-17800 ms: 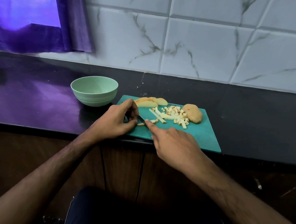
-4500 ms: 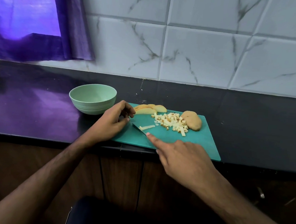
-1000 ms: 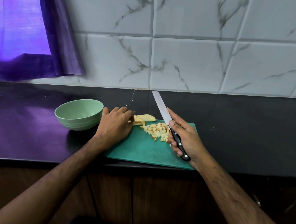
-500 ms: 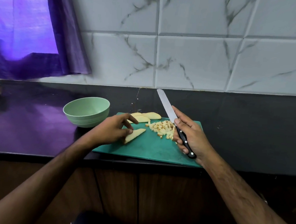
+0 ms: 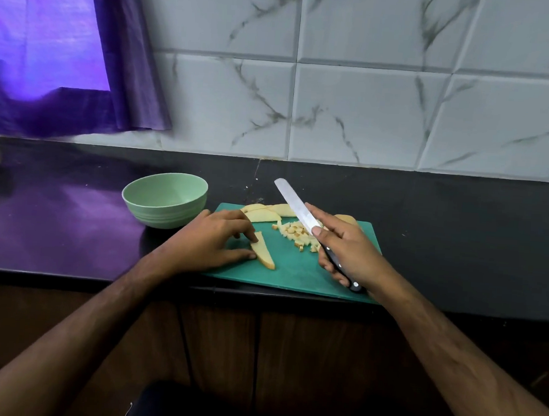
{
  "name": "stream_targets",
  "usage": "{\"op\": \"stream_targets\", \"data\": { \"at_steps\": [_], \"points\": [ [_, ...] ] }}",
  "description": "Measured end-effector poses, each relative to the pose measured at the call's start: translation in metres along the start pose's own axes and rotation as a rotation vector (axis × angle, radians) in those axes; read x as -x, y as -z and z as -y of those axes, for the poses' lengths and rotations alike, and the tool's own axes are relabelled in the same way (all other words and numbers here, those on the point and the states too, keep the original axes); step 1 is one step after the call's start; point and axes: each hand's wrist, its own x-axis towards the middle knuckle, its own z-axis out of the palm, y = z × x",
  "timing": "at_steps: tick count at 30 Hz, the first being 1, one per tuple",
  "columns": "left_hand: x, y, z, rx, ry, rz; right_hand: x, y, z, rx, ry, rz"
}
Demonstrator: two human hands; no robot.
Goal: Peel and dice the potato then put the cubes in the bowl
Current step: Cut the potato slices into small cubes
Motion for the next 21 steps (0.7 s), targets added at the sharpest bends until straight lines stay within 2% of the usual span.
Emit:
{"op": "stream_targets", "data": {
  "at_steps": [5, 9, 21],
  "points": [
    [-0.006, -0.011, -0.001, 0.135, -0.006, -0.106, 0.013, 0.004, 0.018, 0.505, -0.057, 0.168],
    [-0.006, -0.015, -0.002, 0.176, -0.010, -0.140, 0.026, -0.006, 0.024, 0.795, -0.027, 0.202],
    [-0.002, -0.025, 0.003, 0.048, -0.005, -0.234, 0.021, -0.015, 0.046, 0.892, 0.005, 0.198]
  ]
}}
